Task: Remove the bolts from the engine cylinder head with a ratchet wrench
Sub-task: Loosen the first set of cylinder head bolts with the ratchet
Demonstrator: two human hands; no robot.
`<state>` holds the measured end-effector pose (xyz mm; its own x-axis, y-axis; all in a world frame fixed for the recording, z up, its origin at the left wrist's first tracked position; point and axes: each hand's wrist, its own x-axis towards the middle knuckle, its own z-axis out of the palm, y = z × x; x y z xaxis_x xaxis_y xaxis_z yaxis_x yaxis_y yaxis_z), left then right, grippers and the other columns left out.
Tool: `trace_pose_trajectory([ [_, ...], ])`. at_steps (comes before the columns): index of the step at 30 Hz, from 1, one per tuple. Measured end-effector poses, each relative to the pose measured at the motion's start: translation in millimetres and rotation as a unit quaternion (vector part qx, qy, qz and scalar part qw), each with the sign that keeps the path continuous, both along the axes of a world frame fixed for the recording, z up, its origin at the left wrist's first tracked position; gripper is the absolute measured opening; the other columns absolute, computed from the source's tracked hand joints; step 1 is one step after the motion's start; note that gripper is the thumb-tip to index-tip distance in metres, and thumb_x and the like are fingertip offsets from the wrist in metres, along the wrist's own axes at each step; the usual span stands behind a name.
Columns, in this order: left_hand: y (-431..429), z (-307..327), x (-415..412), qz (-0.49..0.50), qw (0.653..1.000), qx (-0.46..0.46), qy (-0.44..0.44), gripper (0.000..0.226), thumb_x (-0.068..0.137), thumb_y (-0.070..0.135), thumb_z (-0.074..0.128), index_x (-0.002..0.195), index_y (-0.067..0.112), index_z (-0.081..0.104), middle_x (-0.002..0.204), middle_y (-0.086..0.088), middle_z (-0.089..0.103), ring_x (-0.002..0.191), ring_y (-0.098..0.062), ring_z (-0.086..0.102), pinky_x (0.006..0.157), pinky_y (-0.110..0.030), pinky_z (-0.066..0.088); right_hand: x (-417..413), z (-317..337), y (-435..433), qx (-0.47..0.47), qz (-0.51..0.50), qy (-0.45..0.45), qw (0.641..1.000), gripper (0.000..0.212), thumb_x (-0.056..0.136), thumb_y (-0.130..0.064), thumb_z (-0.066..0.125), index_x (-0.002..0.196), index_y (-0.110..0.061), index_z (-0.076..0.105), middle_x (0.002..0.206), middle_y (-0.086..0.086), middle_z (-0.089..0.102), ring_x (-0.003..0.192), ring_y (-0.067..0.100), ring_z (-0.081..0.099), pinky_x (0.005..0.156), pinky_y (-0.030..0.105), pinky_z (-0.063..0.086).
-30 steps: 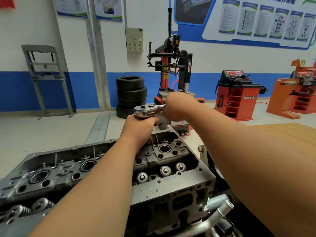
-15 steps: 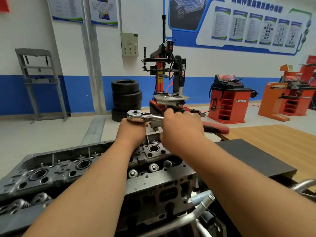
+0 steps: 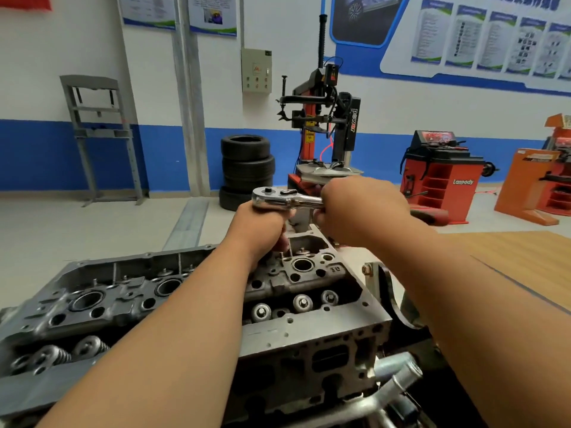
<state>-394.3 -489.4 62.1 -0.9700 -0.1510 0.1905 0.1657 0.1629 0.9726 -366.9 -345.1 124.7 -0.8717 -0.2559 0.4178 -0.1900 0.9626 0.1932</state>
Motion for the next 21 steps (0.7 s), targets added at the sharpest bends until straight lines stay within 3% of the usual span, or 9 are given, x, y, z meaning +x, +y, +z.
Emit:
trace_pose_trajectory([
  [2,0.1,1.7,-1.3,-0.013,1.000,-0.003,0.008,0.015,0.088,0.024,0.063,0.082,0.010,0.066,0.050,0.001,0.059,0.048,-0.020,0.059,0.060,-0.036,0.053,-39.6,1.3,-1.6,-0.023,0.020,-0.020,0.999,0.025,0.088,-0.037,0.051,0.069,-0.020,0.054,0.063,-0.001,0.052,0.055,0.015,0.049,0.047,0.024,0.033],
  [5,-0.3,4.3,-3.9,-0.022,0.999,0.030,0.003,0.017,0.089,0.024,0.062,0.076,0.014,0.065,0.051,0.001,0.058,0.043,-0.018,0.055,0.051,-0.030,0.050,-83.6,3.9,-26.5,-0.050,0.072,-0.076,0.993,0.023,0.090,-0.027,0.054,0.070,-0.017,0.053,0.068,0.001,0.053,0.061,0.015,0.050,0.050,0.027,0.036],
  [7,-0.7,3.3,-4.8,-0.020,0.999,0.045,-0.004,0.021,0.087,0.027,0.063,0.071,0.014,0.064,0.050,-0.002,0.055,0.041,-0.017,0.051,0.052,-0.030,0.050,-99.0,5.6,-45.9,-0.054,0.100,-0.108,0.988,0.013,0.090,-0.023,0.056,0.089,-0.012,0.062,0.082,0.003,0.059,0.075,0.020,0.055,0.061,0.030,0.043],
  [10,-0.6,3.2,-3.3,0.010,1.000,0.003,0.015,0.017,0.074,0.035,0.065,0.077,0.019,0.070,0.045,0.002,0.050,0.037,-0.017,0.047,0.056,-0.033,0.049,-107.7,4.7,-61.3,-0.043,0.105,-0.123,0.986,0.027,0.089,-0.021,0.060,0.115,-0.014,0.061,0.103,0.007,0.062,0.095,0.025,0.056,0.088,0.039,0.048],
  [12,1.0,3.7,-2.8,0.015,0.999,-0.004,0.028,0.013,0.073,0.031,0.065,0.074,0.020,0.072,0.042,0.008,0.047,0.035,-0.013,0.042,0.047,-0.027,0.046,-106.7,3.5,-59.1,-0.035,0.092,-0.109,0.989,0.024,0.089,-0.023,0.059,0.112,-0.016,0.061,0.104,0.007,0.060,0.098,0.027,0.054,0.090,0.041,0.046],
  [14,2.6,4.0,-2.2,0.023,0.999,-0.013,0.023,0.014,0.077,0.022,0.062,0.064,0.018,0.068,0.040,0.010,0.045,0.034,-0.010,0.040,0.043,-0.024,0.043,-97.6,2.3,-47.8,-0.052,0.071,-0.096,0.992,0.011,0.091,-0.029,0.054,0.090,-0.019,0.057,0.095,0.004,0.058,0.102,0.027,0.051,0.086,0.040,0.043],
  [16,4.9,4.7,-2.6,0.034,0.999,-0.003,0.022,0.026,0.080,0.018,0.062,0.054,0.019,0.061,0.038,0.011,0.045,0.035,-0.012,0.042,0.044,-0.026,0.042,-78.1,0.8,-31.3,-0.072,0.041,-0.103,0.991,0.016,0.091,-0.030,0.050,0.081,-0.018,0.048,0.088,0.000,0.054,0.111,0.028,0.046,0.087,0.043,0.041],
  [19,7.8,3.3,-2.4,0.059,0.998,-0.020,0.020,0.035,0.085,0.023,0.064,0.052,0.019,0.054,0.037,0.010,0.048,0.045,-0.016,0.047,0.049,-0.025,0.039,-30.0,-9.5,-7.7,-0.025,-0.019,-0.044,0.999,0.026,0.089,-0.036,0.051,0.106,-0.019,0.042,0.111,0.004,0.055,0.118,0.029,0.042,0.095,0.051,0.030],
  [21,10.5,3.7,1.5,0.079,0.996,-0.022,0.031,0.031,0.090,0.019,0.059,0.060,0.019,0.052,0.043,0.008,0.051,0.050,-0.017,0.051,0.048,-0.024,0.040,13.0,-20.2,1.8,0.009,-0.035,0.010,0.999,0.040,0.088,-0.036,0.053,0.120,-0.018,0.037,0.117,0.006,0.054,0.113,0.029,0.045,0.092,0.046,0.031],
])
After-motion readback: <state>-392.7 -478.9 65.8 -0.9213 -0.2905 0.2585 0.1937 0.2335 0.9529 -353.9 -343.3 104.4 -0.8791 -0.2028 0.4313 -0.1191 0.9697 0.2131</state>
